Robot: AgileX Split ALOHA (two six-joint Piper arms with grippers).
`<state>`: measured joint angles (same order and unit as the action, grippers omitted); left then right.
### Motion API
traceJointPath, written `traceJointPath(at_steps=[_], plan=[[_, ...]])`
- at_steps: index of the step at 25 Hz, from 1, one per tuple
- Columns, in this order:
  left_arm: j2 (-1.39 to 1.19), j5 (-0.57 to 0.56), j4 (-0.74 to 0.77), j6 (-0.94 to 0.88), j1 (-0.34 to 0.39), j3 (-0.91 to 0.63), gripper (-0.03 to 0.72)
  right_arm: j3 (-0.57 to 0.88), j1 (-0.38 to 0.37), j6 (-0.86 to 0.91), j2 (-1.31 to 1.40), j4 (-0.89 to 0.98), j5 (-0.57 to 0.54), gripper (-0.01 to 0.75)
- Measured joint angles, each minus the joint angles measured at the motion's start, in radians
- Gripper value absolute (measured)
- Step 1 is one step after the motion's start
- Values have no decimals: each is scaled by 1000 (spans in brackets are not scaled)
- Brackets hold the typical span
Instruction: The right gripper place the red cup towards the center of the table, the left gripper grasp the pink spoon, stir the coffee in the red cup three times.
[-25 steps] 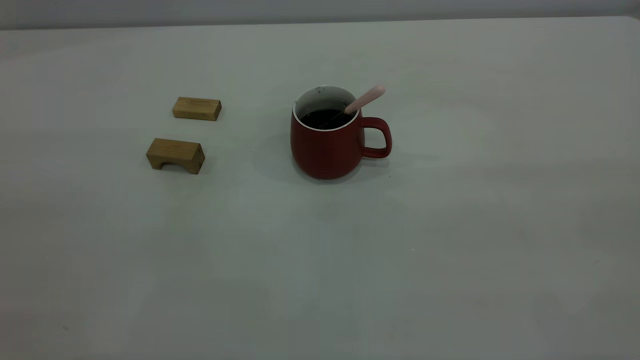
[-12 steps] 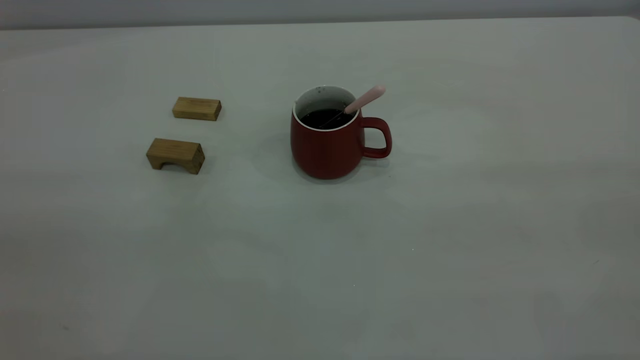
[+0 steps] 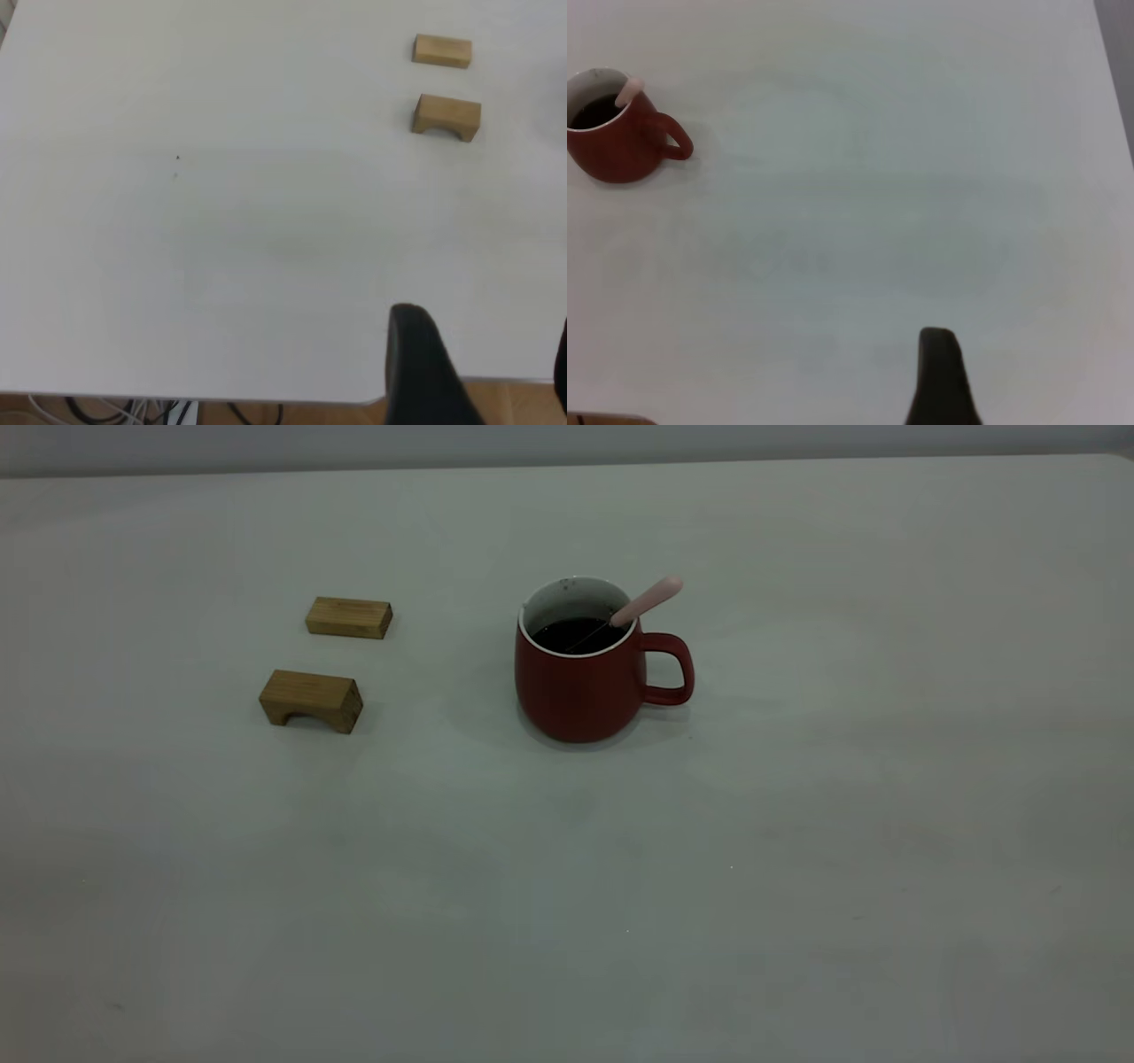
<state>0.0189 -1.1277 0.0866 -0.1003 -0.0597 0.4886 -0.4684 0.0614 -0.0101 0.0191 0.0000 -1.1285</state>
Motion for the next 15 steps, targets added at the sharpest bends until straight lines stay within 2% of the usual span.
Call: traceJointPath(at_steps=[15], plan=[[0,-2,-1,40,2,-2,438,0,0,0,0,0,0,585]])
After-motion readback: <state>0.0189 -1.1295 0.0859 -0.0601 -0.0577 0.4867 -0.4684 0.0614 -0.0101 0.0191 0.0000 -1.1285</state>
